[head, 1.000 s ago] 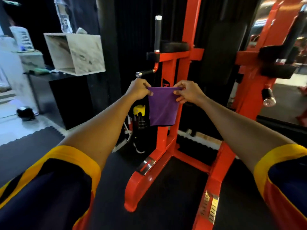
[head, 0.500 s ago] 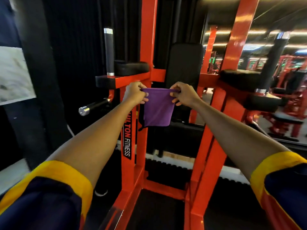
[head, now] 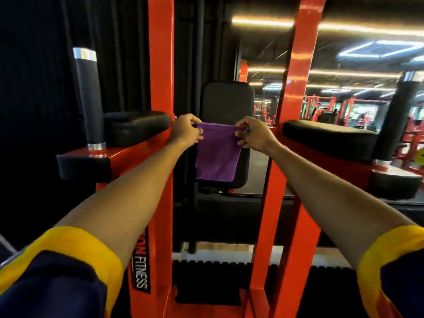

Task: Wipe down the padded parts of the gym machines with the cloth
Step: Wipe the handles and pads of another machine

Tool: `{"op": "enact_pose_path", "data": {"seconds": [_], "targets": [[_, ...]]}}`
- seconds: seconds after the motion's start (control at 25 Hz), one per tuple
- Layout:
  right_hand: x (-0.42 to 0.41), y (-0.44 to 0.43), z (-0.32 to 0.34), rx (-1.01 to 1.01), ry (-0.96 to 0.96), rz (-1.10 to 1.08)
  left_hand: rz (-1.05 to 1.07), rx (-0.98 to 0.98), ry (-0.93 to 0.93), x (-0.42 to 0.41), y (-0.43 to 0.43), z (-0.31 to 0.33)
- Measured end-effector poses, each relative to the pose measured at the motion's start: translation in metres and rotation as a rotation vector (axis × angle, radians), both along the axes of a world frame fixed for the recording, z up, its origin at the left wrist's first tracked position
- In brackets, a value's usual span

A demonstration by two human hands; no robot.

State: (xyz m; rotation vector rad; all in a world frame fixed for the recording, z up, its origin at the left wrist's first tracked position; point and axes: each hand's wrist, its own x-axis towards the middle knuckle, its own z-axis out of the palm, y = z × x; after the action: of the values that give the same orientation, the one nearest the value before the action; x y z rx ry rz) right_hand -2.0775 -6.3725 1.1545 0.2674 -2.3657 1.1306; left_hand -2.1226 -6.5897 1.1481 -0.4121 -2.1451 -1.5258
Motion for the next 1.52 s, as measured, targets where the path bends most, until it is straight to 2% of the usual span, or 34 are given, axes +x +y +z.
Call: {"op": "enact_pose_path", "data": {"seconds": [0.32,0.56,0.76,0.92,1.0,1.08,1.16,1.24,1.4,1.52], "targets": [[-0.117,0.05,0.053,0.12,0.106,-0.142,0.015,0.006,0.133,-0.131,0.057,0.04],[-0.207,0.086,0.107,0.058,0.176,-0.228,0.036,0.013,0.204,-0.217,0.103,0.094],[-0.243,0.078,0.145,-0.145,0.36,-0.285,0.037,0.104,0.314,-0.267,0.135,0.138],[-0.278,0.076,0.137,-0.174,0.484,-0.433,0.021,0.145,0.441,-0.29,0.144,0.15],[-0.282,0.064,0.115,-0.096,0.635,-0.356,0.008,0.138,0.556,-0.314,0.146,0.145],[-0.304,0.056,0.092,0.138,0.682,-0.309,-0.005,0.084,0.69,-0.315,0.144,0.132],[-0.333,0.052,0.077,0.402,0.664,-0.468,0.018,0.018,0.837,-0.322,0.142,0.118],[-0.343,0.05,0.081,0.499,0.683,-0.59,0.098,-0.152,0.988,-0.332,0.135,0.1],[-0.347,0.065,0.1,0.618,0.679,-0.632,0.239,-0.386,0.973,-0.34,0.131,0.096],[-0.342,0.075,0.113,0.616,0.629,-0.629,0.298,-0.423,0.988,-0.343,0.131,0.093]]}}
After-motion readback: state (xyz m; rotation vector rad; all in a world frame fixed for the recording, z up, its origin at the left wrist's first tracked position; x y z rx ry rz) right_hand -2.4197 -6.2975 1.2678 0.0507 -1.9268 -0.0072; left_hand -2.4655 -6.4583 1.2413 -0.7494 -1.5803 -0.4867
